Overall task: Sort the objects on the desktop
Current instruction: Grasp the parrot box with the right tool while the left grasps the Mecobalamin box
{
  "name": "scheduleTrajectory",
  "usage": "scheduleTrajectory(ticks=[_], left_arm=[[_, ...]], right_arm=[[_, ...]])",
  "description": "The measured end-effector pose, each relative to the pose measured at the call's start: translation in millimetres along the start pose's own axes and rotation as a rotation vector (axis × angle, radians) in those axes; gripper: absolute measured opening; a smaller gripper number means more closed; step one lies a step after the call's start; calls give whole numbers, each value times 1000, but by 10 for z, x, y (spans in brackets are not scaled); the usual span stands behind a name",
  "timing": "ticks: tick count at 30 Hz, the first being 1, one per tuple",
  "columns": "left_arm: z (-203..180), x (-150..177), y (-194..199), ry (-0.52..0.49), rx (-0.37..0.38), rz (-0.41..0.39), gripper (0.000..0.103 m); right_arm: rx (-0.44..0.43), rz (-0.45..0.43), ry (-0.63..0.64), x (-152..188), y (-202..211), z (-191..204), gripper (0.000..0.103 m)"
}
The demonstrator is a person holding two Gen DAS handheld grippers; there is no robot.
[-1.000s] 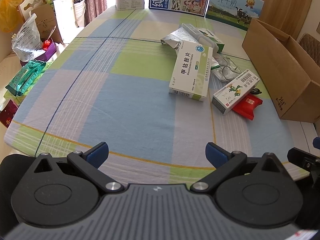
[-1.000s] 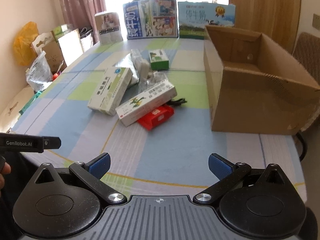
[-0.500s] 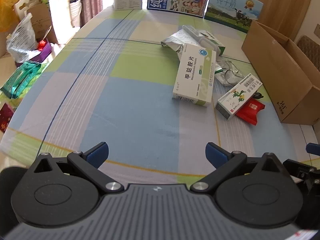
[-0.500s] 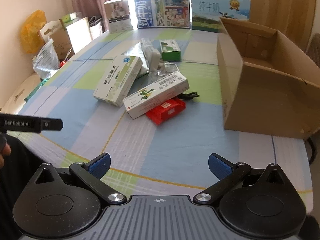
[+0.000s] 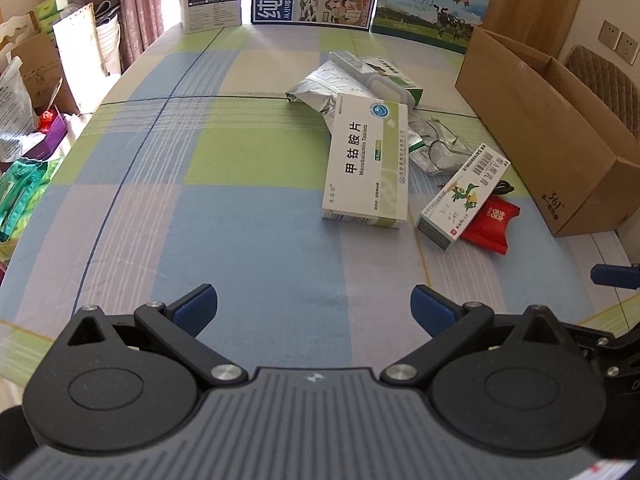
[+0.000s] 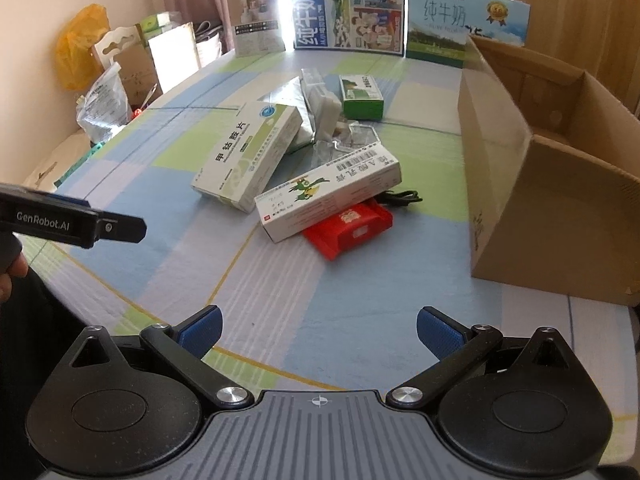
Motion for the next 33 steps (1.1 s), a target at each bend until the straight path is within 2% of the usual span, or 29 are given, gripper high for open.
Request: scheduleTrajectory(ticks=[6,9,15,21,29,33], left_arm=[[-8,-103,-83,-31,12,5,99],[-18,-159,-120,-53,15,10,98],[-95,-289,-205,-158,43,26,94],[-160,-503,-244,-316,58,7,94],[-336,-917,-386,-485,65,3,92],[-477,-1035,-500,-583,66,39,92]], right_arm=[[5,-5,48,-86,-66,38,101],[11,-11,114,-160,-81,64,101],[44,-34,421,-400,-70,191,98],[79,-27,723,-628,-128,234,94],[125,60,1138,-752,-389,285,86],[121,91,1325,-829,-497,317,85]])
Point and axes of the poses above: each gripper's, at about its wrist camera, not at the fingertips, and y roughly against the way its jaws point, z to its left, x to its underside, the point moved 5 cm from there along -y, roughly the way its jaws point, and after that the axes turned 9 degrees about z, right-handed, at the moved point
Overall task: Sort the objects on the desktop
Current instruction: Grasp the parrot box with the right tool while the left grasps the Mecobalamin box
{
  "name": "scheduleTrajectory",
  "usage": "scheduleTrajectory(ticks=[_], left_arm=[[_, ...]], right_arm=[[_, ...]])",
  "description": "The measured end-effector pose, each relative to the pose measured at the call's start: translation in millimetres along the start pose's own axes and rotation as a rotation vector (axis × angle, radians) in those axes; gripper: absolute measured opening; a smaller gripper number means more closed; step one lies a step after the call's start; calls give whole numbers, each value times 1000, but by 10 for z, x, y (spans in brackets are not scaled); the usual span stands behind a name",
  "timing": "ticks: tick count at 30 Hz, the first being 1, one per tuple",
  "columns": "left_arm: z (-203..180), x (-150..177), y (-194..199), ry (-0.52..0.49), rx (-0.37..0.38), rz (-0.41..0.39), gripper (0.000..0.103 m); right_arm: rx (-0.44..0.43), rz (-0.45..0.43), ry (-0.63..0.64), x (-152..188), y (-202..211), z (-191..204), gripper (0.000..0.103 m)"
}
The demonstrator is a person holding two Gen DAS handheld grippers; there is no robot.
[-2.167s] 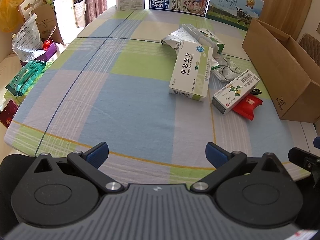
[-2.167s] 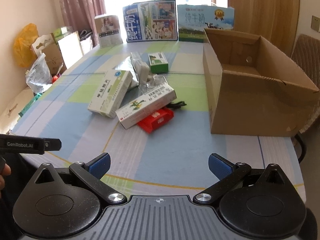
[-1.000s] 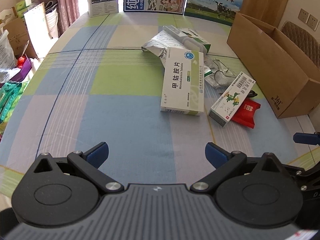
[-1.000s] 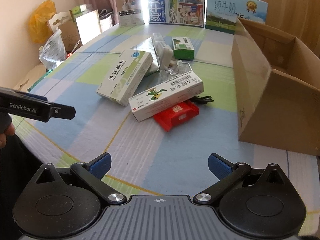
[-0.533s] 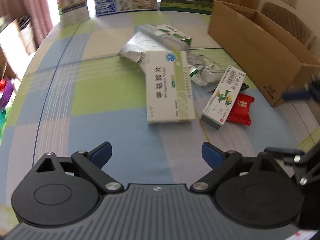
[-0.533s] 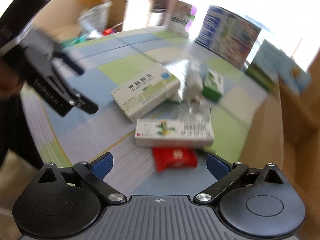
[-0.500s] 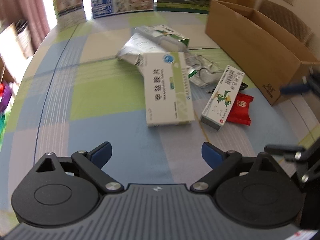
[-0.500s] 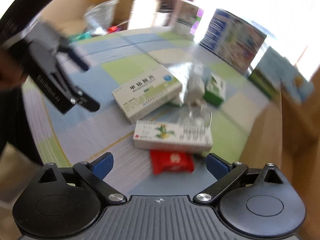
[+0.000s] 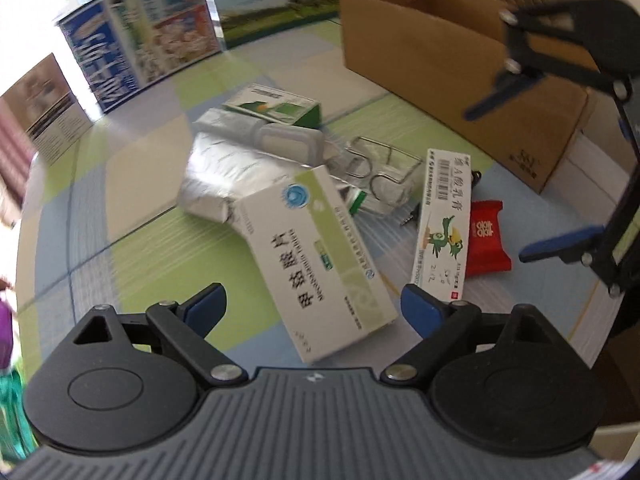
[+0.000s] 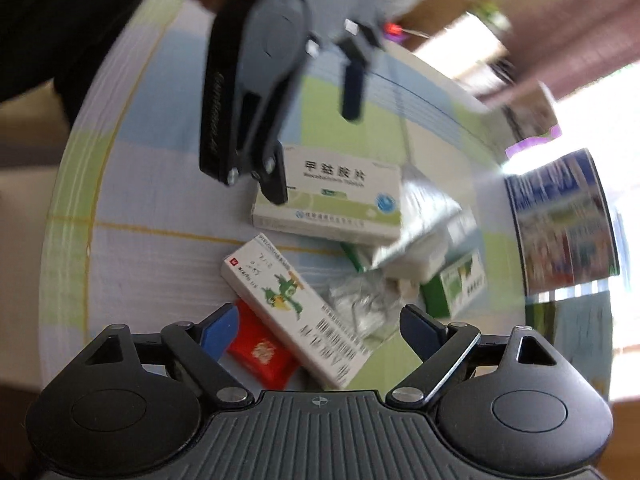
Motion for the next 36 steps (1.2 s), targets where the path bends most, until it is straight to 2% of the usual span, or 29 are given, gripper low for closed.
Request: scheduleTrajectory(ticks=[4,10,18,25,30,33,36], left_arm=[[-58,-112,-135,-79,-4,44,89],[-51,-220,-306,-97,25,62,84],[-23,-281,-410,-115,46,61,82],[34,-268,-392,-123,74,49,79],[117,-241,-313,-102,81,42,58],[129,-225,-297,-79,59,43,59],[94,-239,-305,-38,52,42,74]], right_arm=[[-18,4,115,-73,-126,-65,80],[-118,60,235,-74,-372,-53,70],[-193,92,273,-89,-651,-97,57],[-235,110,233,-102,-774,-129,39],[-229,111,194,-94,-735,-92,38],[-222,116,170,-78,-710,-45,38],[-217,124,142,-57,-685,2,38]])
Point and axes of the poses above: each gripper's, at about its wrist camera, not at the fingertips, and y roughly against the way its jaws point, z to its left, x to its underside, the point moved 5 cm from there along -y, roughly the way its jaws point, and after that the axes turned 9 degrees about z, right-handed, at the moved point
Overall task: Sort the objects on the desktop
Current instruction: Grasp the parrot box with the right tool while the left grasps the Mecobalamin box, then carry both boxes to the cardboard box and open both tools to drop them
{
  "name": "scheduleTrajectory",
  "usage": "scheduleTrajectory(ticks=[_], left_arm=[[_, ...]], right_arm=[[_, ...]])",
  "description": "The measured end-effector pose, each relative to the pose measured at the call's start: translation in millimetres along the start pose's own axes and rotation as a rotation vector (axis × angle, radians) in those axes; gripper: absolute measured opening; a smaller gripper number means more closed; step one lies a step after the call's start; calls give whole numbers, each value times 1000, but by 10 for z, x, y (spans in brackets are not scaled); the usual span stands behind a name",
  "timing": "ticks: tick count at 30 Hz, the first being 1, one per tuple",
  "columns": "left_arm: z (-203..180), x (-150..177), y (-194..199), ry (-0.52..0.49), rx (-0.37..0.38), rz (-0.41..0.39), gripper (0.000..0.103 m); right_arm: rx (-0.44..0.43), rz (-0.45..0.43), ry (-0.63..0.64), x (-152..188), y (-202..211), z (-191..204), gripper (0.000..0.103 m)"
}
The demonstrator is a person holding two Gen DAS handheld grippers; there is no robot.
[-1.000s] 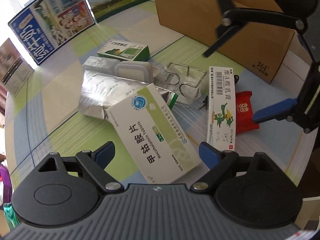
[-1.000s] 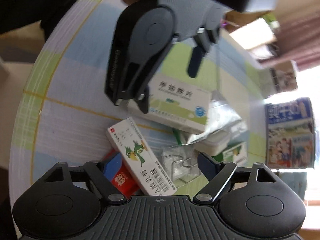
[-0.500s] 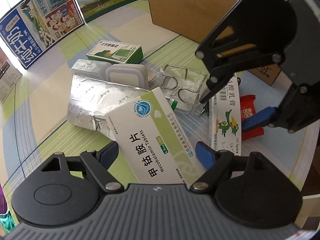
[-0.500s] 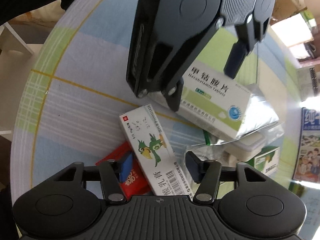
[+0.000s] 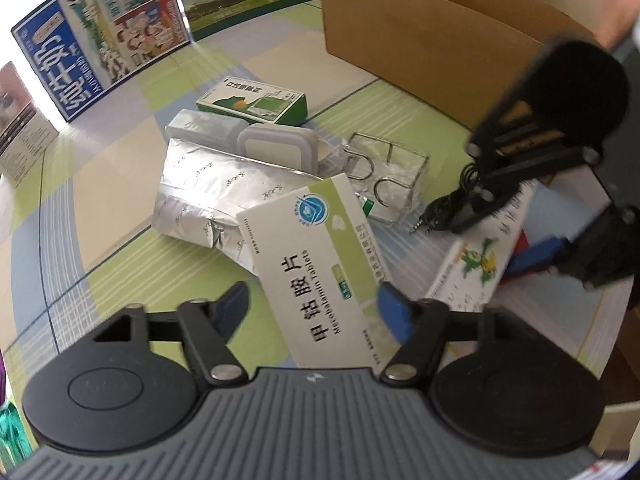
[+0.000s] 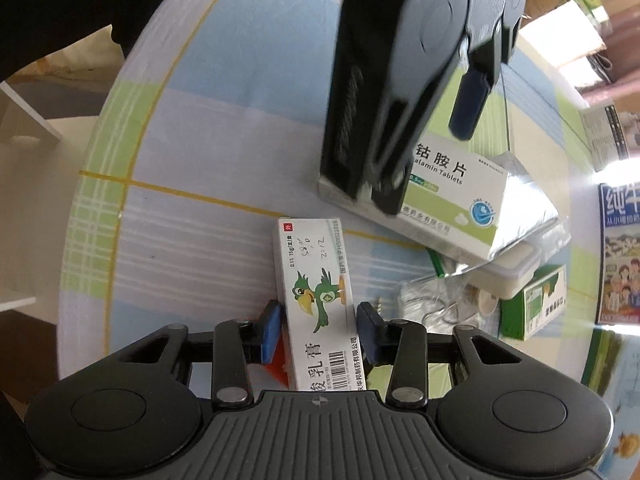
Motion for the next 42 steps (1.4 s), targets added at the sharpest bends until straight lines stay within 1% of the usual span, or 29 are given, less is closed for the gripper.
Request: scheduleTrajectory(ticks=[3,5,7,8,9,10,11,14,17,19,21,24,27,30,32,34,37,42], left_arm=[[-62,-38,-41,49,18,2,78],[-95,-65,-101,68,-8,17,78],[-125,-71,-153,61,-44,31,76],[-125,-65,-159,60,-50,32,76],[-124,-57,-146,58,-51,31,73],[-130,-34,-124,50,-54,32,71],[-130,-5,-87,38,-61,30,69],[-125,143,40,4,-61,34,69],[-146,377,161,-29,-47,62,69],[-191,546,226,-43,-27,79,69],[-269,706,258,-55,-17,96,69],[-409,868,251,-77,-28,114,69],[-496,949,231,-56,-23,106,69],[-527,971,208,-35,-38,91,70],[-521,973,211,-6,-33,77,70],[-498,955,219,25,-22,61,70],[-489,938,214,49,-26,48,70],[-486,961,150,65,-33,46,70]], right_arm=[[5,3,-21,22,-1,43,38],[9,3,-32,34,-4,62,38],[17,6,-37,42,-2,76,38],[22,7,-41,-3,6,86,38],[27,9,-49,13,6,114,38],[30,9,-61,53,-1,183,38],[31,10,-80,73,85,292,38],[-4,-8,-180,135,162,384,38],[-86,-47,-348,155,276,490,38],[-135,-65,-450,150,337,563,36],[-152,-67,-515,149,358,649,35],[-140,-87,-599,151,391,693,35],[-144,-112,-664,165,413,695,35],[-132,-126,-684,188,417,724,37],[-138,-137,-700,224,424,763,40],[-145,-168,-720,262,408,795,43],[-168,-209,-757,322,388,838,45],[-181,-255,-836,390,355,862,45]])
Point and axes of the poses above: each gripper's, at about its wrist camera, not at the fingertips, and y roughly against the way its jaws point, z to its left, x to its underside, the point moved 5 cm from there along -y, roughly the way its jaws point, and after that the axes turned 9 degrees about z, right-handed, at the moved point
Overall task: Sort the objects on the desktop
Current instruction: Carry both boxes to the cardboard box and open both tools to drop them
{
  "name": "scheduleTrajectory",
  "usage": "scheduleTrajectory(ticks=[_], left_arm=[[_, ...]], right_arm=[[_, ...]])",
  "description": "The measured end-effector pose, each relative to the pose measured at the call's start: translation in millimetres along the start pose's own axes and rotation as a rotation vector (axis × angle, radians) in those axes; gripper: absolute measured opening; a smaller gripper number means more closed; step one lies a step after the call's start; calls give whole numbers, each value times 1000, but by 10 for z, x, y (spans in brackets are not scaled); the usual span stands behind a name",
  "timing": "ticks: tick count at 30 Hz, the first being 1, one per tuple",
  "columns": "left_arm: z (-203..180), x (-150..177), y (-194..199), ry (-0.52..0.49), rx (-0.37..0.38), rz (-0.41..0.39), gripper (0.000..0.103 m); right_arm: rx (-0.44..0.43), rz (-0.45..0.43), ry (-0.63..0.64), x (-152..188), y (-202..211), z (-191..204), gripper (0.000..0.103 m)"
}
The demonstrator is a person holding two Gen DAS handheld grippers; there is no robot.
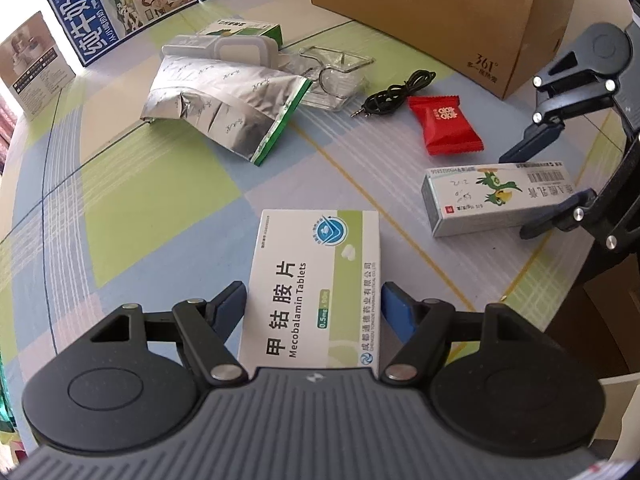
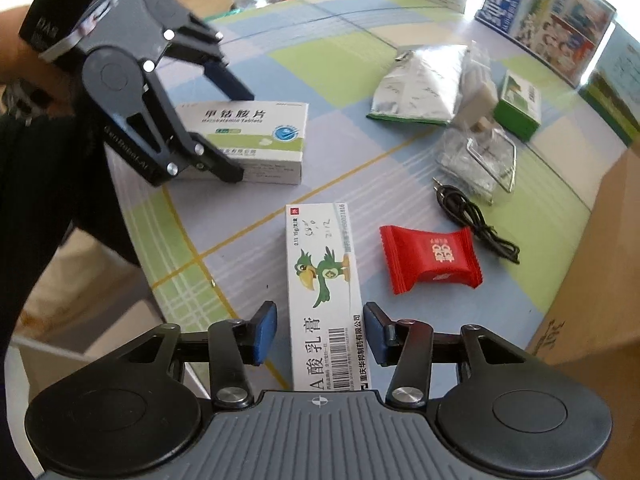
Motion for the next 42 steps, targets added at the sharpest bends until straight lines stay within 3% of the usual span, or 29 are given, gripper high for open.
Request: scheduleTrajectory(ticks=[10,13,22,31,42], left_arm=[[17,75,-29,59,19,-3,70],[-1,97,-43,75,22,-1,70],[-46,118,15,166,47,-2,67],[-180,18,220,237,53,-48,67],[-393,-289,475,237,79,-118,67]], right_arm=[[-32,-55,-122,57,-20,-16,45],[-37,-73,-176,71,-2,-29,36],[-13,-152,-322,134,171,-33,35],[59,-229,-471,259,510,-105,35],[192,-351,-492,318,1066,-207,35]])
Point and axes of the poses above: each gripper's, at about its wrist camera, not at the fingertips, and y roughly against the way its jaws point, z to its left, x to its underside, the point moved 5 cm from there along -y, roughly the way its jaws point, and after that the axes turned 9 degrees about z, right-handed, at the moved point
